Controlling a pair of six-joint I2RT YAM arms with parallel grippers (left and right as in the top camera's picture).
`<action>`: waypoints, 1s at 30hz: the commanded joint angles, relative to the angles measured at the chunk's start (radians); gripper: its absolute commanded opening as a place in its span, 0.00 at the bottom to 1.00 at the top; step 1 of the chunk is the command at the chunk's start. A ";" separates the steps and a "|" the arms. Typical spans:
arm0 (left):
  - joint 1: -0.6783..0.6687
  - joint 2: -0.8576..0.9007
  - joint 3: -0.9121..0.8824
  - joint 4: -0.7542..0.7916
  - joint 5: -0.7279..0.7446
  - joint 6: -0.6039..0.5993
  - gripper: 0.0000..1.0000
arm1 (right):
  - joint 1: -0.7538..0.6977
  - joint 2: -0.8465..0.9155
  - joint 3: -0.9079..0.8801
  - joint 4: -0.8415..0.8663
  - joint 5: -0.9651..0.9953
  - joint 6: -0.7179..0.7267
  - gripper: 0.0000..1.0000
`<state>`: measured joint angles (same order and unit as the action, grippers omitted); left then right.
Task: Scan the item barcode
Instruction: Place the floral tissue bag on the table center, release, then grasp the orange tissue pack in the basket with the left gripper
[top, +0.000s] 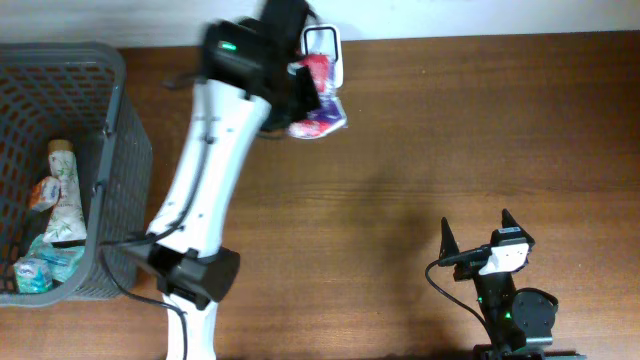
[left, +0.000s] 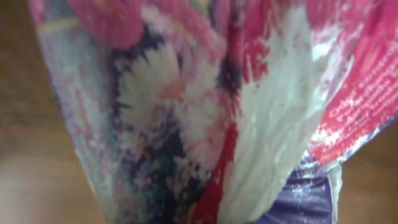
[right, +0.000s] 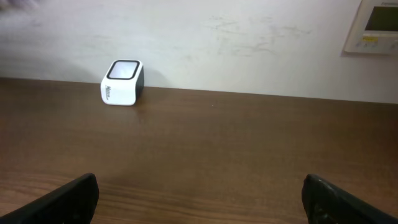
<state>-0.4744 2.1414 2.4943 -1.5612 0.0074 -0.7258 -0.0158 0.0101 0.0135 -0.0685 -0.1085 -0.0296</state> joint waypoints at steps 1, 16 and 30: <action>-0.097 -0.009 -0.268 0.203 -0.077 -0.100 0.00 | 0.009 -0.006 -0.008 -0.003 0.005 0.004 0.99; -0.177 -0.110 -0.411 0.480 -0.103 0.126 0.99 | 0.009 -0.006 -0.008 -0.003 0.005 0.004 0.99; 0.961 -0.496 -0.318 0.197 -0.188 0.440 0.90 | 0.009 -0.006 -0.008 -0.003 0.005 0.004 0.99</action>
<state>0.4458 1.6249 2.2852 -1.3994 -0.1085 -0.3298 -0.0158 0.0109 0.0135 -0.0681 -0.1085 -0.0296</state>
